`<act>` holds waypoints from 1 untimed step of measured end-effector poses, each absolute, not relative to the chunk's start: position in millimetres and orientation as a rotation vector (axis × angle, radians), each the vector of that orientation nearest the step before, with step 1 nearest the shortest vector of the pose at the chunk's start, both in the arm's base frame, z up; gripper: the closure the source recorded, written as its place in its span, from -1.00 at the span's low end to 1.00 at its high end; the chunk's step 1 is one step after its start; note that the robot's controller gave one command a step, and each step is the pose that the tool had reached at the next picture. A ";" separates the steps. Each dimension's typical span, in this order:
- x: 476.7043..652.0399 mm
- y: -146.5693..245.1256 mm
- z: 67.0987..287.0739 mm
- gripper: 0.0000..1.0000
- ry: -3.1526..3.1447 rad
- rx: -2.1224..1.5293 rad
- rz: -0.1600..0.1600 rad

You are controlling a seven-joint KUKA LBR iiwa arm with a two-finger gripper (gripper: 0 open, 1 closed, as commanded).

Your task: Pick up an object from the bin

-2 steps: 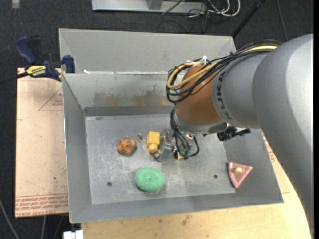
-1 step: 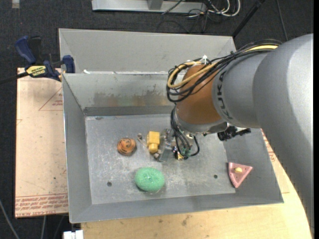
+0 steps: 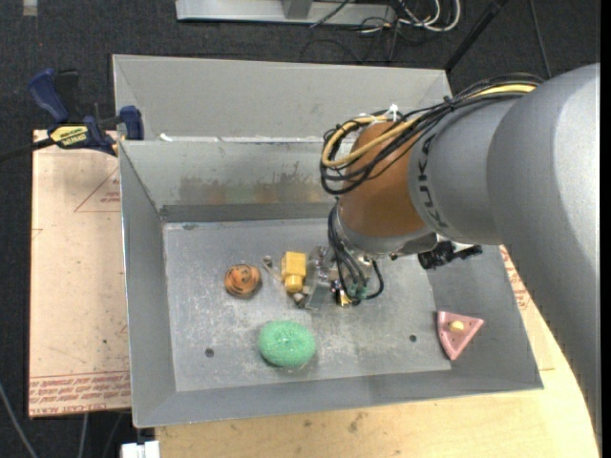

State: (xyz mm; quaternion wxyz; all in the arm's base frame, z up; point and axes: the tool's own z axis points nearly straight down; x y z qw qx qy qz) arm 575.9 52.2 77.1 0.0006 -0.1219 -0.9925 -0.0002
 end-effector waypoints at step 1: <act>575.7 52.2 90.2 1.00 -3.117 -0.383 -0.001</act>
Offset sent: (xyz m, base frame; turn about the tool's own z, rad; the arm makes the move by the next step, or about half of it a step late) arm 0.0000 -0.0002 0.0744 0.0000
